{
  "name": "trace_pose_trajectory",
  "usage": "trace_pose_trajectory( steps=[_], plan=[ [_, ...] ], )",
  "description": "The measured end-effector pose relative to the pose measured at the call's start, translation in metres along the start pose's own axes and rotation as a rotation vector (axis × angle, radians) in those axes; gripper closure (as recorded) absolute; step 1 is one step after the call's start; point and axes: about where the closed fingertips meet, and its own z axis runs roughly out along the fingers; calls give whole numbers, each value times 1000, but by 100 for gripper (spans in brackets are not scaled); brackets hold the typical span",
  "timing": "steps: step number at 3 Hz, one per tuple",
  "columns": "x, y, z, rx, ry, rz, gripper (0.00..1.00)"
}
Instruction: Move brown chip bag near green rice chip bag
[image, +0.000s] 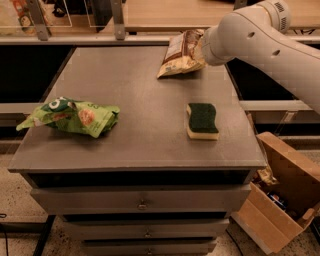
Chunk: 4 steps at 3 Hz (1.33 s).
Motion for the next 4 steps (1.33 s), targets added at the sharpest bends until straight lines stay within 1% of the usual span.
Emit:
trace_pose_trajectory(
  steps=[1,2,3,4],
  plan=[
    [17,-5,-3,-16,36,-13,59],
    [35,-5,2,-43,69,-16,36],
    [44,0,8,-69,76,-21,12],
    [47,8,10,-92,64,-27,0]
  ],
)
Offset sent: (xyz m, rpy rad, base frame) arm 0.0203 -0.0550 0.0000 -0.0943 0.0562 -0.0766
